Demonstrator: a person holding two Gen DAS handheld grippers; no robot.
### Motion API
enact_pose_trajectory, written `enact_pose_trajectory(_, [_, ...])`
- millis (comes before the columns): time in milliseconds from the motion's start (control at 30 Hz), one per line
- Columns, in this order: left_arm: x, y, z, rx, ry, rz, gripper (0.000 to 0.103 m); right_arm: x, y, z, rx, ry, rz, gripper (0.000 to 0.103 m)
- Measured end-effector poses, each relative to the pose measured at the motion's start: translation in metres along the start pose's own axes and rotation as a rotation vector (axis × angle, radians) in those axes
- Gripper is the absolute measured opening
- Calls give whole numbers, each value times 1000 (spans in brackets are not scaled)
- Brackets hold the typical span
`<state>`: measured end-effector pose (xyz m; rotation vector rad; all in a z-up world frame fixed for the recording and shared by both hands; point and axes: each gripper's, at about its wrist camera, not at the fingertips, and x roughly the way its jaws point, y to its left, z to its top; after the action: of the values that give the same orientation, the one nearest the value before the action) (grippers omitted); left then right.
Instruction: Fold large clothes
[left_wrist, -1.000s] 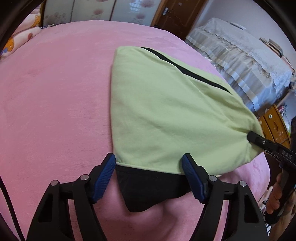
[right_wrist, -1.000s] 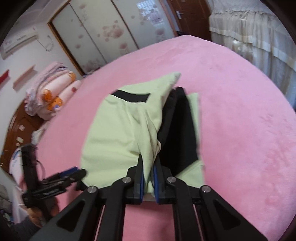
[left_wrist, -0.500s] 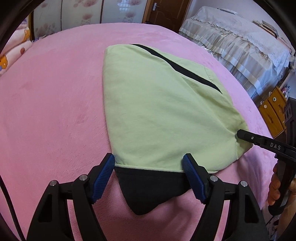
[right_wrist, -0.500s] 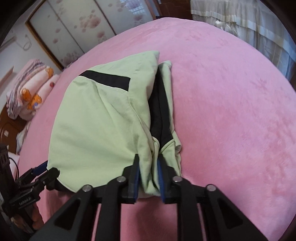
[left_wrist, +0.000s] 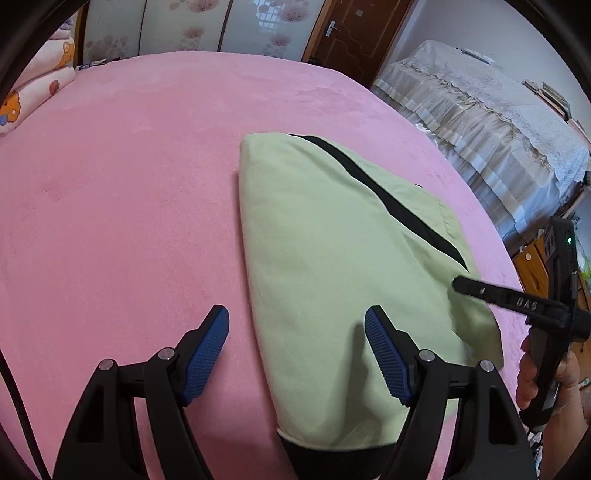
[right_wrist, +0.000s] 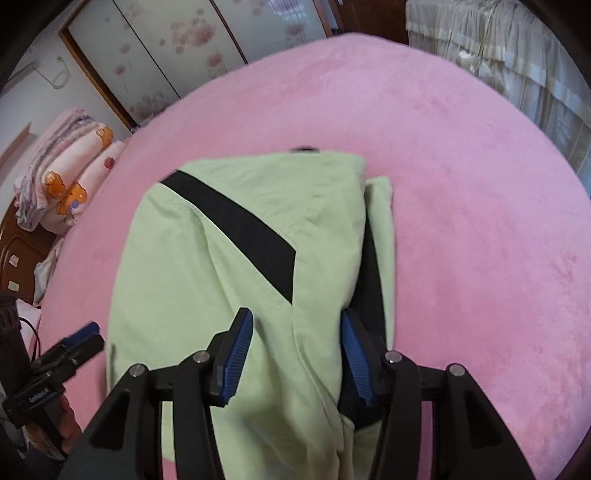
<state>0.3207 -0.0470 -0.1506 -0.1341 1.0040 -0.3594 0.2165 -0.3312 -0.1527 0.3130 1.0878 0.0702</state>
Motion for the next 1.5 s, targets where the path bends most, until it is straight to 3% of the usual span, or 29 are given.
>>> enact_pose_trajectory(33, [5, 2, 4, -7, 10, -3, 71, 4, 2, 0, -19, 5, -13, 18])
enact_pose_trajectory(67, [10, 4, 5, -11, 23, -9, 67, 6, 3, -1, -41, 7, -19, 7])
enact_pose_trajectory(133, [18, 5, 8, -16, 51, -54, 51, -3, 5, -1, -65, -27, -47, 4])
enact_pose_trajectory(233, [23, -3, 8, 7, 41, -66, 48, -26, -2, 3, -55, -120, -77, 4])
enact_pose_trajectory(367, [34, -16, 4, 66, 42, -20, 48, 8, -19, 0, -45, -7, -109, 5])
enact_pose_trajectory(467, [36, -15, 7, 68, 54, -14, 48, 12, -16, 1, -45, 17, -116, 7])
enact_pose_trajectory(567, [31, -9, 16, 52, 71, -38, 51, -7, -21, 14, 7, -2, -41, 16])
enact_pose_trajectory(600, [31, -8, 21, 49, 69, -42, 51, -14, -22, 18, 12, -22, -24, 27])
enact_pose_trajectory(633, [31, -5, 28, 41, 64, -46, 52, -19, -22, 24, 16, -44, -14, 44])
enact_pose_trajectory(700, [34, -2, 40, 16, 58, -45, 52, -23, -18, 37, 20, -84, -27, 60])
enact_pose_trajectory(900, [69, 0, 78, -20, 79, -20, 52, 13, -27, 80, 93, -38, -58, 60])
enact_pose_trajectory(967, [73, 2, 85, -29, 78, -15, 52, 24, -28, 85, 72, -10, -93, 7])
enact_pose_trajectory(1000, [73, 3, 88, -26, 66, -18, 52, 22, -30, 86, 57, -33, -137, 4])
enact_pose_trajectory(1067, [79, 3, 86, -19, 68, -9, 52, 27, -39, 84, 62, -45, -192, 3])
enact_pose_trajectory(1100, [81, 5, 83, -17, 73, -6, 52, 38, -48, 80, 73, -6, -204, 3])
enact_pose_trajectory(1200, [78, 8, 81, -11, 76, 5, 52, 39, -53, 73, 62, 12, -192, 4])
enact_pose_trajectory(1367, [50, -2, 79, -9, 37, 33, 52, -15, -36, 62, 32, -101, -166, 5])
enact_pose_trajectory(1500, [19, -27, 56, 25, -3, 13, 52, -33, 0, 40, -33, -130, -92, 5])
